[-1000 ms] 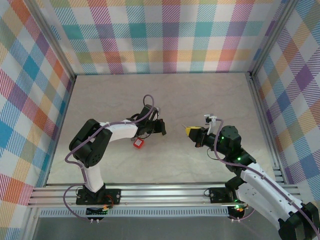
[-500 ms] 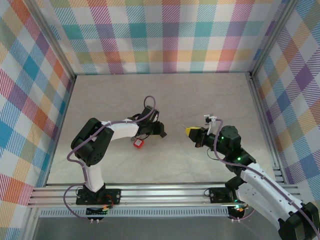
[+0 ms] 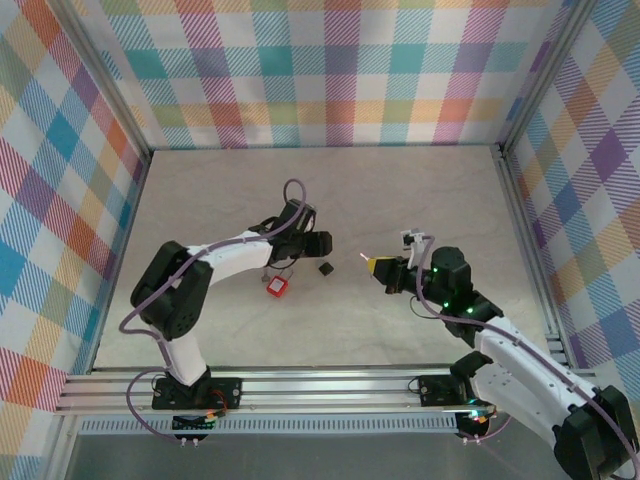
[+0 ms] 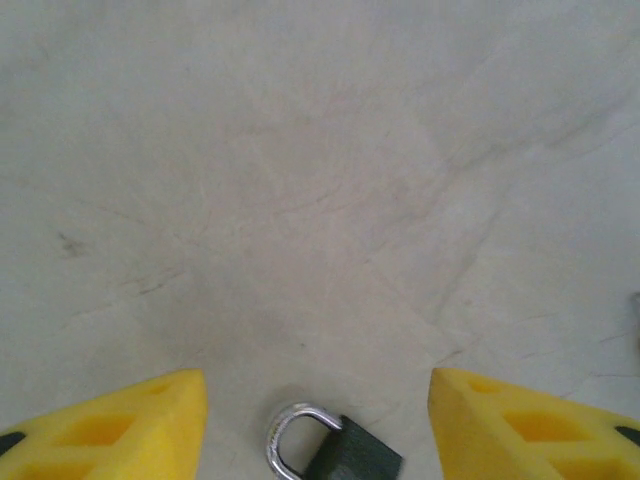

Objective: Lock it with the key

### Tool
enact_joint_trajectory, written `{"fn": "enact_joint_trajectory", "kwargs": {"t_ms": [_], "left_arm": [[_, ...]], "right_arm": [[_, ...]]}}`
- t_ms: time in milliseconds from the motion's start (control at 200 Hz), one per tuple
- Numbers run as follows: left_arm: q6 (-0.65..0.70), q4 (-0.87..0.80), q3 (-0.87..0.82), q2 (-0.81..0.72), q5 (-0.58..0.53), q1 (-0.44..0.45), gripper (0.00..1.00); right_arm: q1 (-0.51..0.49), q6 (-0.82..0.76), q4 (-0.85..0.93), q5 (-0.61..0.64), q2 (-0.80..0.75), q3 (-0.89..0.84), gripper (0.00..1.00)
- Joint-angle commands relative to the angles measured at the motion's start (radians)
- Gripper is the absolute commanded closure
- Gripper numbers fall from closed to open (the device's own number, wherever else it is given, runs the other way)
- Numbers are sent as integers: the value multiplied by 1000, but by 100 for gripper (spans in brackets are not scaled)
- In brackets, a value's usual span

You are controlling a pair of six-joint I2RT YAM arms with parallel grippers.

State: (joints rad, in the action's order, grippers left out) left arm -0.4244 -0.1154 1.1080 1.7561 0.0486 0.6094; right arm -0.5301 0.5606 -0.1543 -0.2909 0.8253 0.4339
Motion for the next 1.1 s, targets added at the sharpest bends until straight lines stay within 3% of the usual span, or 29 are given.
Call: {"fn": "enact_joint_trajectory", "kwargs": {"t_ms": [0,155,175,190,320,450,610,915,1095], "left_arm": [[-3,-27,39,-146,-26,-10,33],[-20,-68,19,-333,-88,3,14],[-21,-74,15,-356,-99,5,2],[-22,-77,10,-379,-108,8,0],[-35,-153,-5,-529,-139,16,0],[-49,-334,8,-647,-177,17,0],[-8,-497,-20,-798,-305,16,0],[115,-549,-193,-1031,-454,16,0],[122,-457,-324,-1156,-515,16,0]], "right_arm": [[1,0,5,17,42,54,100],[1,3,14,25,128,95,100],[0,2,18,25,140,101,100],[1,2,18,25,150,105,100],[-1,15,-9,17,245,125,100],[-8,23,-19,16,347,158,100],[-28,23,-18,31,477,222,100],[-77,6,56,72,722,407,100],[-88,7,90,88,836,480,100]]}}
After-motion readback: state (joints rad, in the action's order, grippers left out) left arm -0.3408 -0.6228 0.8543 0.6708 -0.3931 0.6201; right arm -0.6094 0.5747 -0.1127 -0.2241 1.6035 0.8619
